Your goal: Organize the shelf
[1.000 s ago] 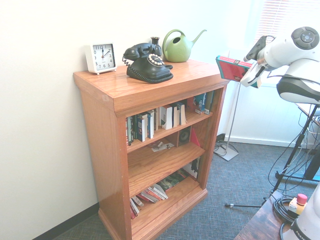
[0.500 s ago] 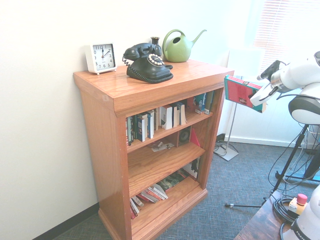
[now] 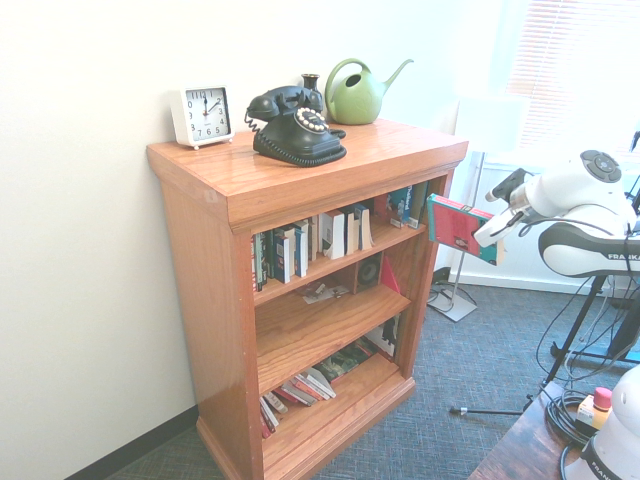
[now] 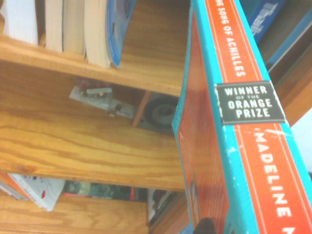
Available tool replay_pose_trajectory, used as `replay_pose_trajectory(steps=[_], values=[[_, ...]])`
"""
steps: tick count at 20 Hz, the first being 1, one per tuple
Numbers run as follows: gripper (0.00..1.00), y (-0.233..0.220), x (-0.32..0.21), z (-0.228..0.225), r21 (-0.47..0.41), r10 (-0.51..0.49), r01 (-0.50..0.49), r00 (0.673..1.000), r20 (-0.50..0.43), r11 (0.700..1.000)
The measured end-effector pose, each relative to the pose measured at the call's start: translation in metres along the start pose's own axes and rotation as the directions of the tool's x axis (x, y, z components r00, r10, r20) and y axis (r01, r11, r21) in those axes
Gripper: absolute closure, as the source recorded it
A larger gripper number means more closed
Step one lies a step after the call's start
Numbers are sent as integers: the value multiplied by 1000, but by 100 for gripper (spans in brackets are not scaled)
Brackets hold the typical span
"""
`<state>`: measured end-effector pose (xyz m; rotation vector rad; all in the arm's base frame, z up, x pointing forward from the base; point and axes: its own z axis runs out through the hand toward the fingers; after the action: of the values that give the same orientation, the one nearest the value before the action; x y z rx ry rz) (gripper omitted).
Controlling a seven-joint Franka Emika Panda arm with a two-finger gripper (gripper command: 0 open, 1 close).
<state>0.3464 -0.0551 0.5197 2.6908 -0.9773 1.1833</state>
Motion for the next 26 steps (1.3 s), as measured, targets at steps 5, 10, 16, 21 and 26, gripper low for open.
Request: replay_pose_trajectory(steps=[5,10,16,21,26], values=[[100,4,4,41,28,35,-35,999,3,999],[100,0,7,78,71,26,-25,1000,-9,997],[100,-22,10,116,125,-2,5,1000,-31,992],[100,-32,22,144,130,-6,10,1000,-25,991],[100,-39,29,171,132,-12,13,1000,-12,991]])
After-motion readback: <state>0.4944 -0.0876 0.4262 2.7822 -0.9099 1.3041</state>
